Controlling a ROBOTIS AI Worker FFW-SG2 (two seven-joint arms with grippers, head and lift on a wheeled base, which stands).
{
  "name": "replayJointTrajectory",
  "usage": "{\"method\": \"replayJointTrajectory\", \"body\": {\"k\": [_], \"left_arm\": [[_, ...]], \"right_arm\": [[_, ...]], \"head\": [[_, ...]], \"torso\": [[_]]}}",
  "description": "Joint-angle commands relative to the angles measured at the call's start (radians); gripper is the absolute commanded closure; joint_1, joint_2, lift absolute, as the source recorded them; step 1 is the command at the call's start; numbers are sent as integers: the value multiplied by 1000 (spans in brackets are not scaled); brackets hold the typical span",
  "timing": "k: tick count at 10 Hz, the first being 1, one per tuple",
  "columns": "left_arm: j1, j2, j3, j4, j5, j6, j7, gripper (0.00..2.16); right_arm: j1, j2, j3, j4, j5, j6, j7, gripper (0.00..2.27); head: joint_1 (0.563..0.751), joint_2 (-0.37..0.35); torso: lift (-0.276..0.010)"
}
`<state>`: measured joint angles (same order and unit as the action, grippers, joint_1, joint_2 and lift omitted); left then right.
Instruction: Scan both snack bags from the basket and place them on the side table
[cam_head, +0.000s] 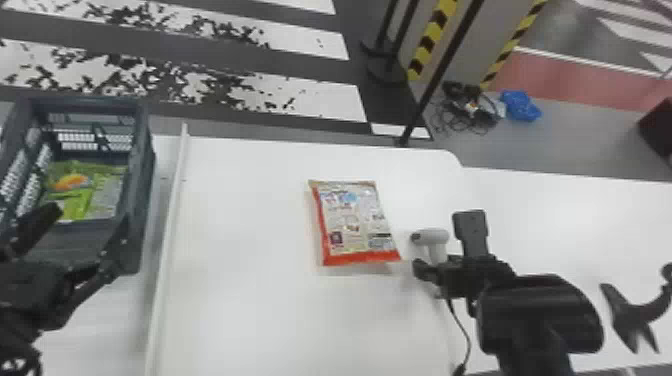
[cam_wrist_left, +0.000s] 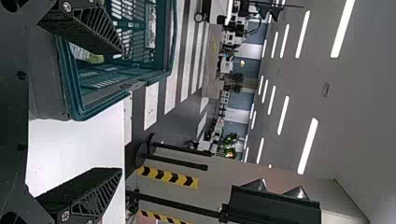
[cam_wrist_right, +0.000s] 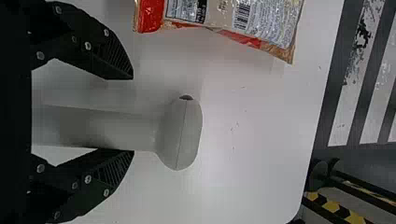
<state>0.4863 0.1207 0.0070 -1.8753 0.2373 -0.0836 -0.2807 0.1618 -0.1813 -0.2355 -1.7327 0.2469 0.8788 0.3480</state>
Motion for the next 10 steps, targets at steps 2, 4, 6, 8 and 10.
{"method": "replayJointTrajectory", "body": {"k": [2, 4, 6, 8, 10], "left_arm": [[0, 2, -1, -1, 0, 0, 0, 100], [0, 2, -1, -1, 2, 0, 0, 100], [0, 2, -1, -4, 0, 0, 0, 100], [2, 2, -1, -8, 0, 3, 0, 100], [2, 0, -1, -10, -1, 3, 0, 100]], "right_arm": [[-11, 0, 2, -4, 0, 38, -6, 2260], [-2, 3, -2, -44, -6, 44, -7, 2260], [12, 11, 19, -126, -15, 72, -7, 2260], [22, 14, 70, -197, -18, 102, -6, 2260], [16, 23, 121, -219, -15, 127, -4, 2260]], "head": [[695, -289], [695, -291], [695, -286], [695, -259], [695, -226]], "torso": [[-75], [-75], [-75], [-75], [-75]]}}
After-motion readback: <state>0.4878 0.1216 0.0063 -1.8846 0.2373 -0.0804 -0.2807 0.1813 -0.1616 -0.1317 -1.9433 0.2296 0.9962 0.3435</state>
